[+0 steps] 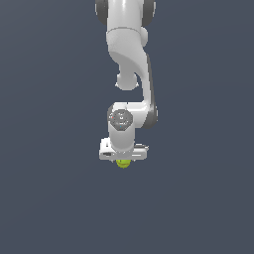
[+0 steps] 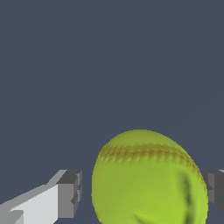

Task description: Pick up the object and move it to a goal position.

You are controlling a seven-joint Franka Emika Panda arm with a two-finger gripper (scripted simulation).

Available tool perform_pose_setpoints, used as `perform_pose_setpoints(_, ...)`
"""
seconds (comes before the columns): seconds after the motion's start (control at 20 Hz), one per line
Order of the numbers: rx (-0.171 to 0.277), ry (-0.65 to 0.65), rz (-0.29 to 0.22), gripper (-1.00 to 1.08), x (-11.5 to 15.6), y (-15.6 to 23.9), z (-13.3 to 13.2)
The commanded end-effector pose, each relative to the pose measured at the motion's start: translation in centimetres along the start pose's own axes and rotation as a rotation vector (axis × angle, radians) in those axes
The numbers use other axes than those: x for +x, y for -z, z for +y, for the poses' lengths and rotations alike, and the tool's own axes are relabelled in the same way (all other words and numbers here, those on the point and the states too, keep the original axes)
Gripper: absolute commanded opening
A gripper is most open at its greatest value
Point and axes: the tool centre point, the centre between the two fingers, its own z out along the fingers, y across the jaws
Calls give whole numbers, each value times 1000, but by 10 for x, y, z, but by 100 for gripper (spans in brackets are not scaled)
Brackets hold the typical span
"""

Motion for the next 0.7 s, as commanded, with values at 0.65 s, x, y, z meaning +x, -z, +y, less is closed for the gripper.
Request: perform_pose_setpoints(0.65, 0, 0, 1, -100, 0, 3, 3)
